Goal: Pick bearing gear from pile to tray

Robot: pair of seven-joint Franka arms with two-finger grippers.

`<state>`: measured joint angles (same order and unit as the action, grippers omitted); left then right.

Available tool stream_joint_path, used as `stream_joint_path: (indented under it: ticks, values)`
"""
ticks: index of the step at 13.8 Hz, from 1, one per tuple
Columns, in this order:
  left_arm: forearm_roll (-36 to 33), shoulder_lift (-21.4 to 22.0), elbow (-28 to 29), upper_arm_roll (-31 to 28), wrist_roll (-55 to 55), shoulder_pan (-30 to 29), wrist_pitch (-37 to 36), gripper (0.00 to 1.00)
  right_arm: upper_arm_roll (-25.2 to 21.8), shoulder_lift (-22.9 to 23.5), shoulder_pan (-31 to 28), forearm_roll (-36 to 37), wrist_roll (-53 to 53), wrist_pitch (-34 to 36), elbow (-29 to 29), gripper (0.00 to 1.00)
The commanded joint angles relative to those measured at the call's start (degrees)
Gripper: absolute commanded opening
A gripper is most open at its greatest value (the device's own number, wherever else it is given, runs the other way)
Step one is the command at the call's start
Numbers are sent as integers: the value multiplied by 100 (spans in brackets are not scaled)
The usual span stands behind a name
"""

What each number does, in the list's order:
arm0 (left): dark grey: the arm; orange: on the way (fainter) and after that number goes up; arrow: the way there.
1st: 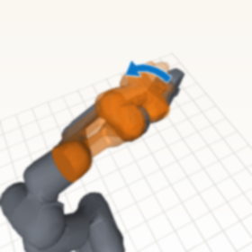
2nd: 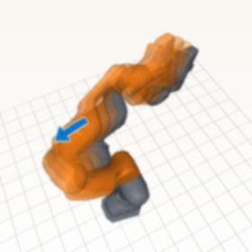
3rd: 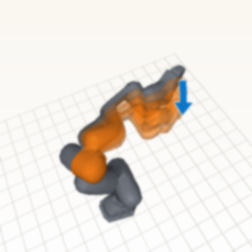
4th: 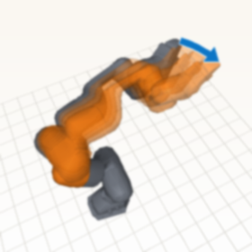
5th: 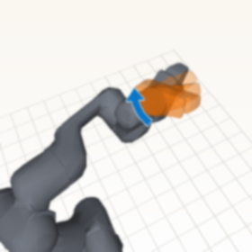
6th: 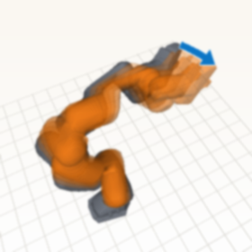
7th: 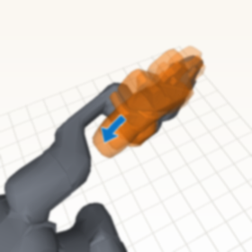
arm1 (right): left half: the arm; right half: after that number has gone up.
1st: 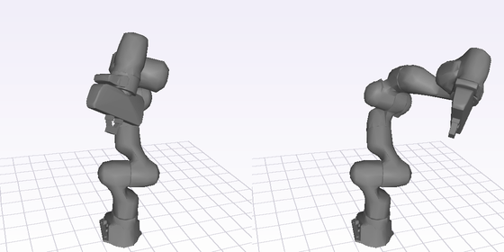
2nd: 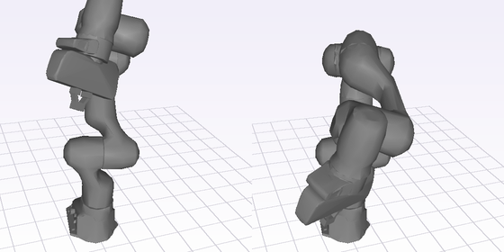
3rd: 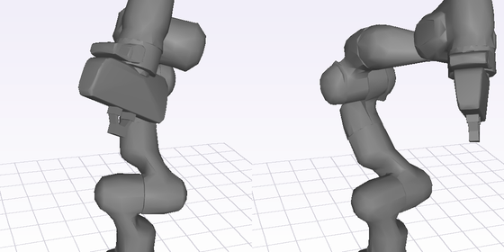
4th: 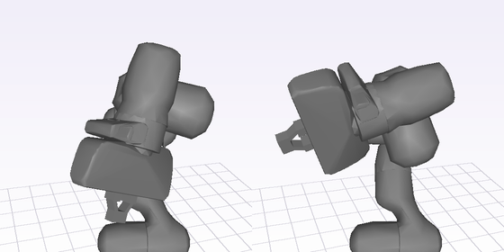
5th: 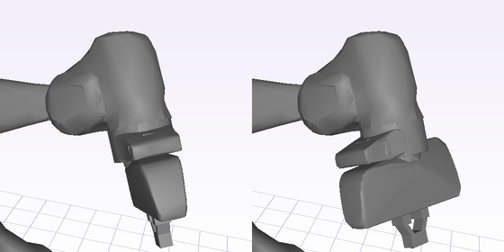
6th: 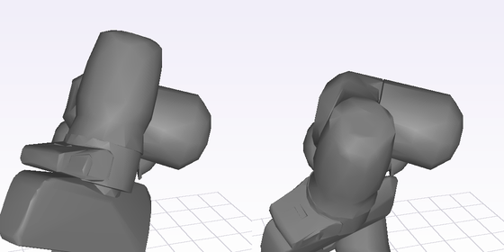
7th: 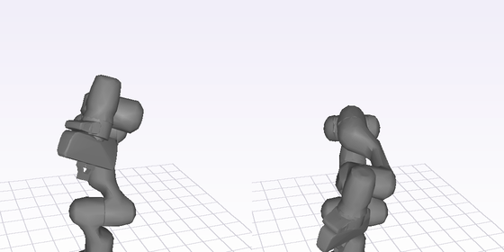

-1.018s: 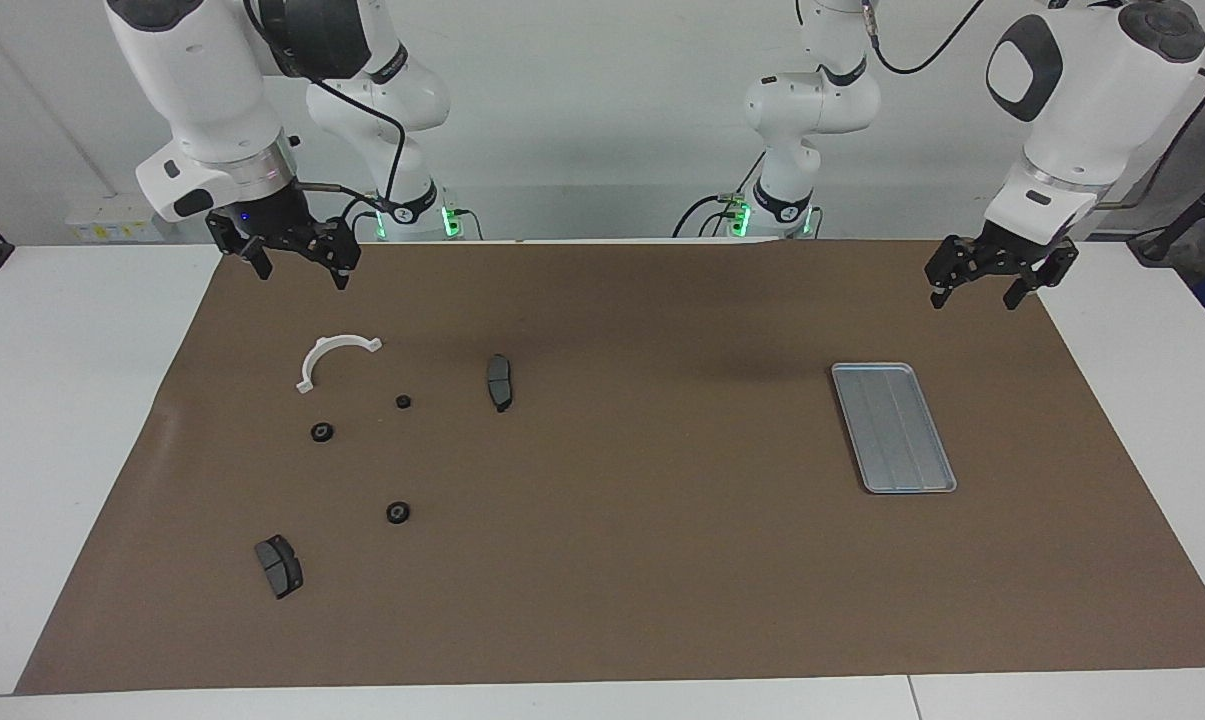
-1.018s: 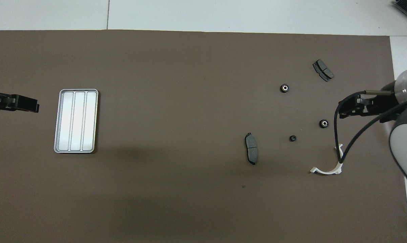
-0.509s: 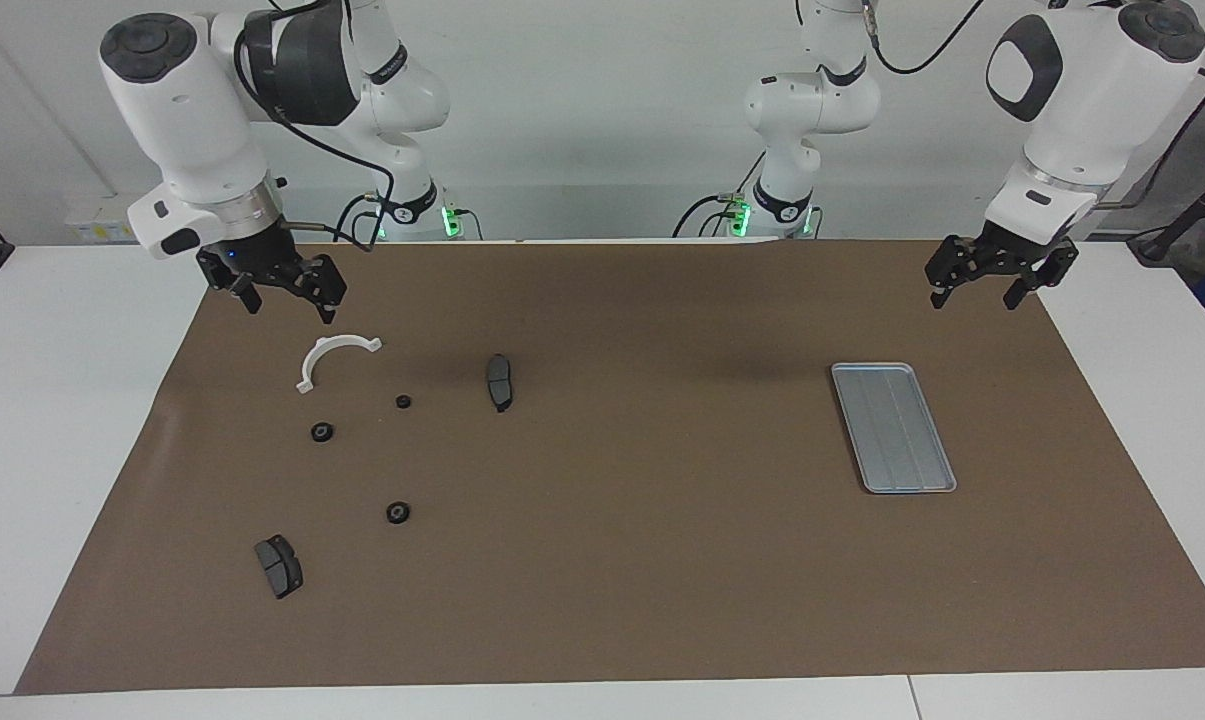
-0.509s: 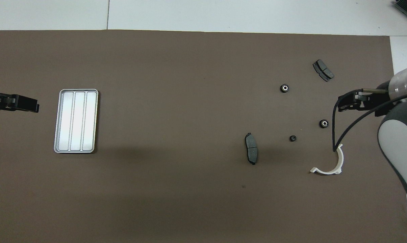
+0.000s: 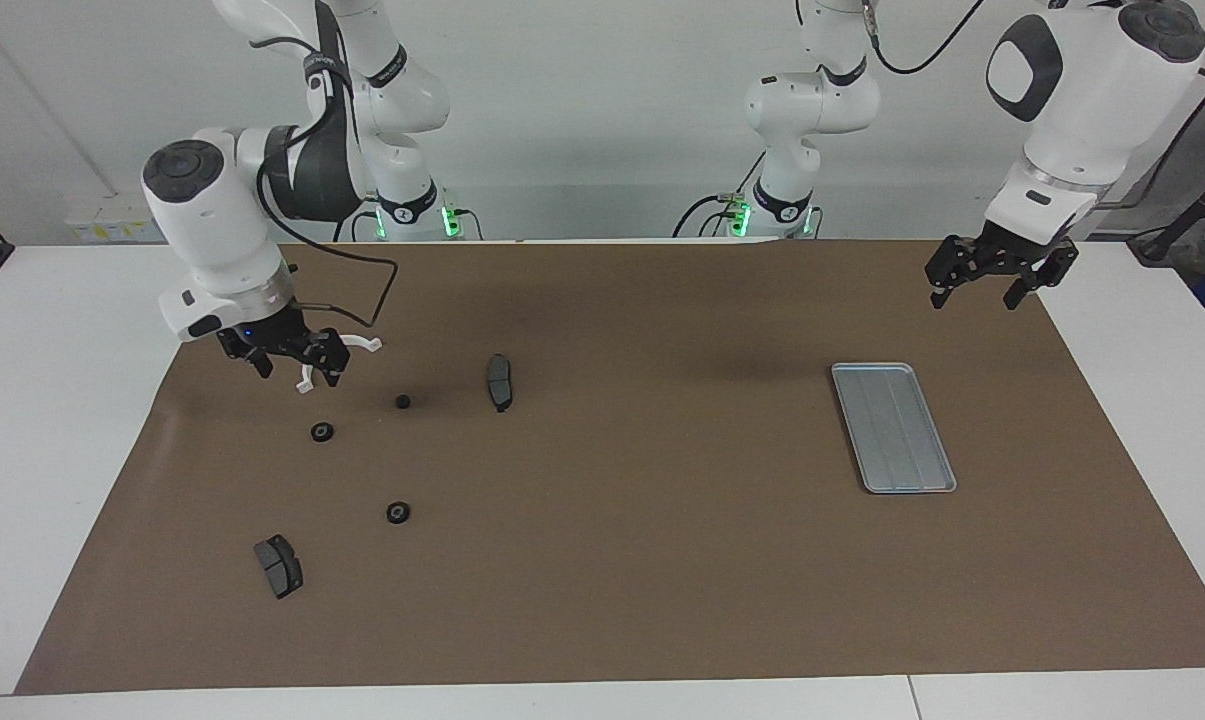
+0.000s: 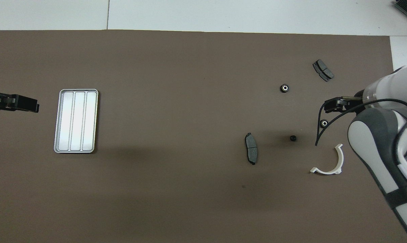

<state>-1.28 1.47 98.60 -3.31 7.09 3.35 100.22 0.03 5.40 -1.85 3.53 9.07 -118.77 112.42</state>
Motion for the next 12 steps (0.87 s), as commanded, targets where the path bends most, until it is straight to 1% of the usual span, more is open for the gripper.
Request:
stream_joint_path:
  ticks: [1, 3, 6, 10, 12]
  values:
    - [-100, 187, 203, 23, 20, -45, 68, 100, 32, 75, -228, -72, -361, -653, 516, 100]
    - [-100, 187, 203, 23, 20, -45, 68, 100, 32, 188, -334, -72, -528, -1023, 772, 100]
    - [-100, 187, 203, 23, 20, -45, 68, 100, 32, 461, -343, -72, -582, -1507, 852, 100]
    - [-100, 187, 203, 23, 20, -45, 68, 100, 32, 742, -334, -63, -599, -1921, 852, 100]
    - [-100, 187, 203, 23, 20, -45, 68, 100, 32, 813, -334, -63, -599, -1965, 852, 99]
